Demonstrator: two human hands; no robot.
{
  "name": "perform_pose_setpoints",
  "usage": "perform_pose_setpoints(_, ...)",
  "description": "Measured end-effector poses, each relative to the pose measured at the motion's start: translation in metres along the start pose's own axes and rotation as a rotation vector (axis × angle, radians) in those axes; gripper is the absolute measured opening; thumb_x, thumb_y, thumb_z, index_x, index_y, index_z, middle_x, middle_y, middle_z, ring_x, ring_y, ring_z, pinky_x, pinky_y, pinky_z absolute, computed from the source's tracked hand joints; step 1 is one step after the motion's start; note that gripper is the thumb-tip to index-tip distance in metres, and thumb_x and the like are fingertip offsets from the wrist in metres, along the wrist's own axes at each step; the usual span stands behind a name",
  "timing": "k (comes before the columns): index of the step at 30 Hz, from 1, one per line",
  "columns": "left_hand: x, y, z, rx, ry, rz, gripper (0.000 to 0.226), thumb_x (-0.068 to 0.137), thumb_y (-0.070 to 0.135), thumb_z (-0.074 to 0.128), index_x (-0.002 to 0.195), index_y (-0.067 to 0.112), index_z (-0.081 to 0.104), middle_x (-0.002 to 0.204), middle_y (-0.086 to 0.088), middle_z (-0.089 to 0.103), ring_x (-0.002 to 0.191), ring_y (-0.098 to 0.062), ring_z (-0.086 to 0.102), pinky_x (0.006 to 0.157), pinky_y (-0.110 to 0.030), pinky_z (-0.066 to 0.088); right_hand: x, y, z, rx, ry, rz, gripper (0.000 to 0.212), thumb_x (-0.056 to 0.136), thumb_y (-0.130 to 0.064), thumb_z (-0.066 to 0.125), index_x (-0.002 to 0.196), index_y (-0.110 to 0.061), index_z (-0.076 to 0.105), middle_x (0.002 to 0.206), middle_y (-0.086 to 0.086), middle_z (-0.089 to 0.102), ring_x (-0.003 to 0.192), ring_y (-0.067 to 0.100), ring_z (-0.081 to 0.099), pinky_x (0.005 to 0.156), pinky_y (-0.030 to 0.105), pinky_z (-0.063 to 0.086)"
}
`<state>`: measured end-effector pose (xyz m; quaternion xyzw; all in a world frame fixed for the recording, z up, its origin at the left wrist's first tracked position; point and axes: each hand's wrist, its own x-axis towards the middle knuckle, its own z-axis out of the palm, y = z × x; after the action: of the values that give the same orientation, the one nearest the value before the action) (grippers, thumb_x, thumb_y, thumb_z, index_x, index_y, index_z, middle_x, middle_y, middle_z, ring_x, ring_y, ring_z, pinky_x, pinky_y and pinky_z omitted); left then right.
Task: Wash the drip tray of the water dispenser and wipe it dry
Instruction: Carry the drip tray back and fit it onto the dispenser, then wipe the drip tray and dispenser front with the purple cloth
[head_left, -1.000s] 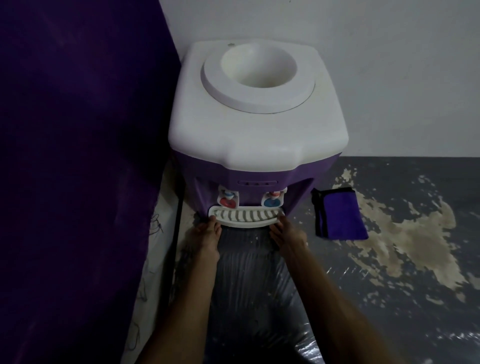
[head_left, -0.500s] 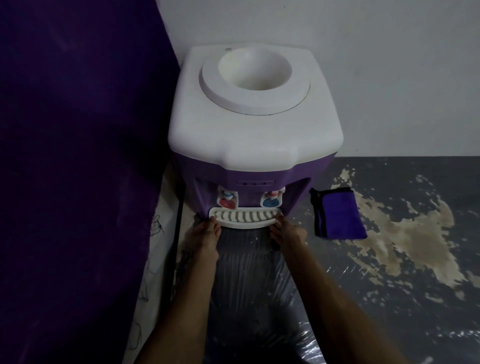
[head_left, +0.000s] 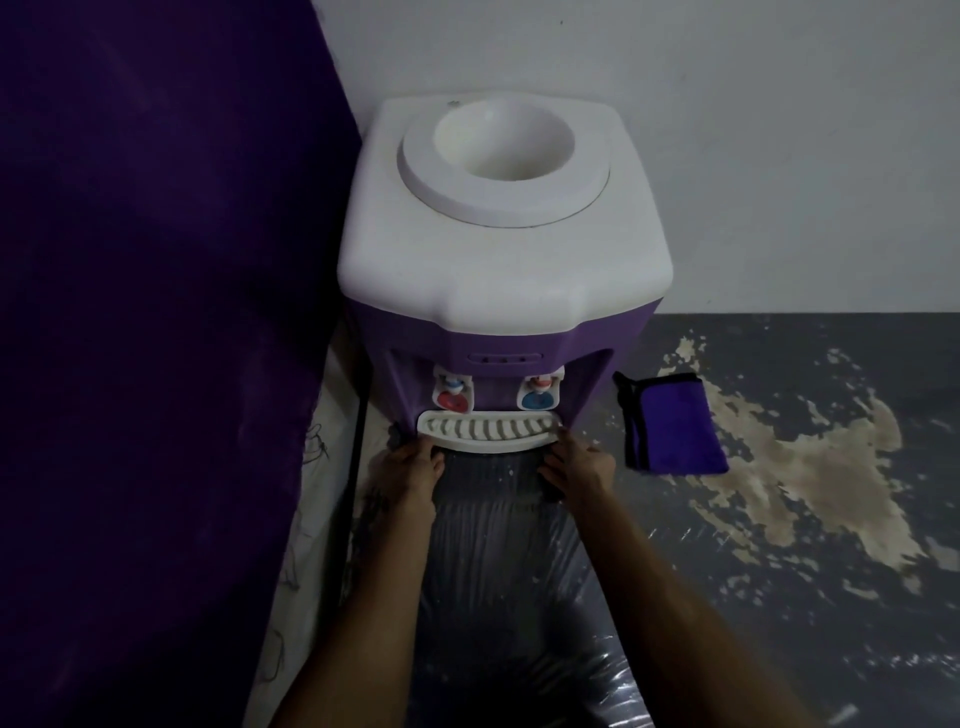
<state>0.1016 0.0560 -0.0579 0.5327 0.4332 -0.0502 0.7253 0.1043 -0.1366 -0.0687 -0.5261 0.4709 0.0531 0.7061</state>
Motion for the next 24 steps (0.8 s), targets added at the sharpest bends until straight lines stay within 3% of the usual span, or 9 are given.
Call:
perform_pose_setpoints(4, -0.012, -0.011, -0.001, 0.253, 0.008, 0.104, 0.017, 0.094, 0.024, 0.060, 0.085, 0.010, 0.061, 0.073, -0.003, 0.061, 0.065, -0.016, 0.058, 0.067, -0.032, 0.053, -0.006, -0.002, -0.009, -0.229, -0.027, -0.109, 0.027, 0.091, -0.031, 0.070, 0.090, -0.006, 0.061, 0.079, 0.015, 0.071, 0.074, 0.037, 0.071, 0.072, 0.046, 0.058)
perform_pose_setpoints(6, -0.019, -0.015, 0.001, 0.442, -0.032, 0.148, 0.020, 0.094, 0.031, 0.057, 0.090, 0.013, 0.064, 0.081, -0.006, 0.067, 0.071, -0.020, 0.063, 0.075, -0.036, 0.057, -0.008, -0.005, -0.015, -0.357, -0.051, -0.167, 0.025, 0.091, -0.033, 0.068, 0.092, -0.009, 0.065, 0.081, 0.014, 0.074, 0.079, 0.036, 0.074, 0.074, 0.048, 0.061)
perform_pose_setpoints(8, -0.028, -0.018, 0.007, 0.584, -0.118, 0.174, 0.018, 0.094, 0.031, 0.055, 0.087, 0.017, 0.064, 0.091, -0.009, 0.072, 0.078, -0.023, 0.067, 0.078, -0.037, 0.057, -0.009, -0.008, -0.021, -0.456, -0.057, -0.232, 0.021, 0.090, -0.036, 0.068, 0.087, -0.014, 0.066, 0.086, 0.013, 0.074, 0.080, 0.031, 0.073, 0.077, 0.049, 0.061)
perform_pose_setpoints(11, -0.043, -0.022, 0.021, 0.773, -0.274, 0.257, 0.013, 0.093, 0.022, 0.055, 0.088, 0.015, 0.065, 0.097, -0.012, 0.073, 0.088, -0.029, 0.070, 0.082, -0.040, 0.057, -0.011, -0.016, -0.032, -0.559, -0.027, -0.323, 0.019, 0.089, -0.036, 0.068, 0.080, -0.021, 0.064, 0.083, 0.005, 0.071, 0.070, 0.017, 0.066, 0.071, 0.036, 0.059)
perform_pose_setpoints(14, -0.059, -0.031, 0.045, 0.875, -0.442, 0.364, 0.012, 0.092, 0.012, 0.058, 0.094, 0.007, 0.068, 0.102, -0.017, 0.072, 0.096, -0.032, 0.068, 0.089, -0.043, 0.055, -0.005, -0.026, -0.049, -0.597, -0.008, -0.367, 0.017, 0.089, -0.036, 0.067, 0.084, -0.020, 0.065, 0.083, 0.002, 0.069, 0.072, 0.015, 0.065, 0.064, 0.030, 0.053)
perform_pose_setpoints(19, -0.083, -0.048, 0.096, 0.951, -0.523, 0.422, 0.018, 0.093, 0.014, 0.058, 0.104, 0.006, 0.068, 0.107, -0.013, 0.071, 0.098, -0.027, 0.067, 0.082, -0.031, 0.051, 0.016, -0.052, -0.092, -0.630, 0.054, -0.422, 0.016, 0.087, -0.038, 0.068, 0.085, -0.023, 0.064, 0.079, -0.006, 0.063, 0.084, 0.016, 0.060, 0.073, 0.026, 0.039)
perform_pose_setpoints(24, -0.103, -0.064, 0.150, 0.982, -0.515, 0.469, 0.023, 0.094, 0.017, 0.057, 0.114, 0.008, 0.065, 0.115, -0.012, 0.070, 0.105, -0.025, 0.066, 0.080, -0.021, 0.048, 0.045, -0.077, -0.134, -0.705, 0.091, -0.458, 0.029, 0.087, -0.044, 0.068, 0.096, -0.016, 0.066, 0.098, 0.005, 0.069, 0.095, 0.025, 0.064, 0.078, 0.029, 0.043)
